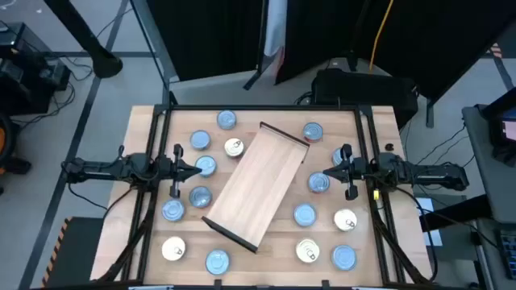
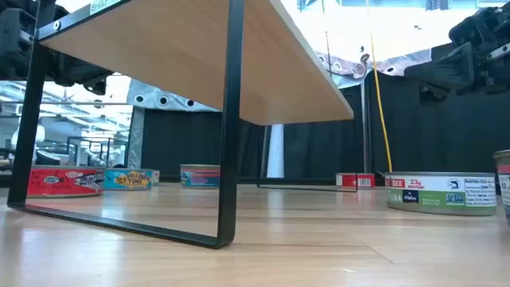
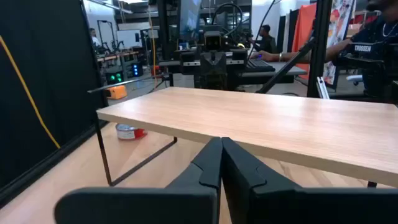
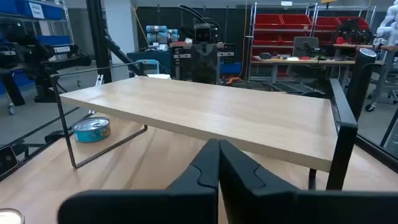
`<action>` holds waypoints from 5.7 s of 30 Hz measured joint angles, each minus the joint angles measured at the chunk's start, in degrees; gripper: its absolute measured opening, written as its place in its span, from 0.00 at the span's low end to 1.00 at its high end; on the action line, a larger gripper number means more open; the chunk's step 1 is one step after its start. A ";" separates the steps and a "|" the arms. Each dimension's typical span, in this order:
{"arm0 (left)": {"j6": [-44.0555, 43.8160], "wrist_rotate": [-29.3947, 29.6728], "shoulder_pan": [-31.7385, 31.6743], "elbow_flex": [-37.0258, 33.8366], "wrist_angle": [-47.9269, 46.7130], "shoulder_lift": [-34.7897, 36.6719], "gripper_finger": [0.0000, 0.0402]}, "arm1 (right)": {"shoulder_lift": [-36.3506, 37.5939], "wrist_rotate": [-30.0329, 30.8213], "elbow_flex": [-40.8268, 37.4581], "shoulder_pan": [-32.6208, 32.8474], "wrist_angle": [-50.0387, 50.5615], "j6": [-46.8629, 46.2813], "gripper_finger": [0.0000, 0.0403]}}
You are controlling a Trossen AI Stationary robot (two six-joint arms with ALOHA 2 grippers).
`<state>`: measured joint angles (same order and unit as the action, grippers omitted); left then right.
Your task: Stack canned seafood by type on shelf
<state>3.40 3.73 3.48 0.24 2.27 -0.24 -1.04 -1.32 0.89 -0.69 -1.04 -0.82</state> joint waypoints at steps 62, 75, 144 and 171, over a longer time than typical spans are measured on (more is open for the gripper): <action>0.00 0.00 0.01 0.01 -0.01 -0.01 0.03 | 0.00 0.00 0.00 0.00 0.00 0.00 0.00; 0.00 0.00 0.01 0.01 0.01 -0.01 0.03 | 0.00 0.00 0.00 0.00 0.00 -0.02 0.00; 0.26 0.02 0.00 -0.01 0.02 0.01 0.03 | -9.87 4.52 27.90 0.02 10.73 -3.03 0.00; -0.04 4.67 -0.01 0.24 0.37 -0.01 0.03 | -43.39 13.20 50.95 6.08 55.10 -32.44 0.00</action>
<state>3.36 8.39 3.46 0.48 2.65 -0.25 -44.43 11.88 51.83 5.39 54.06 -33.26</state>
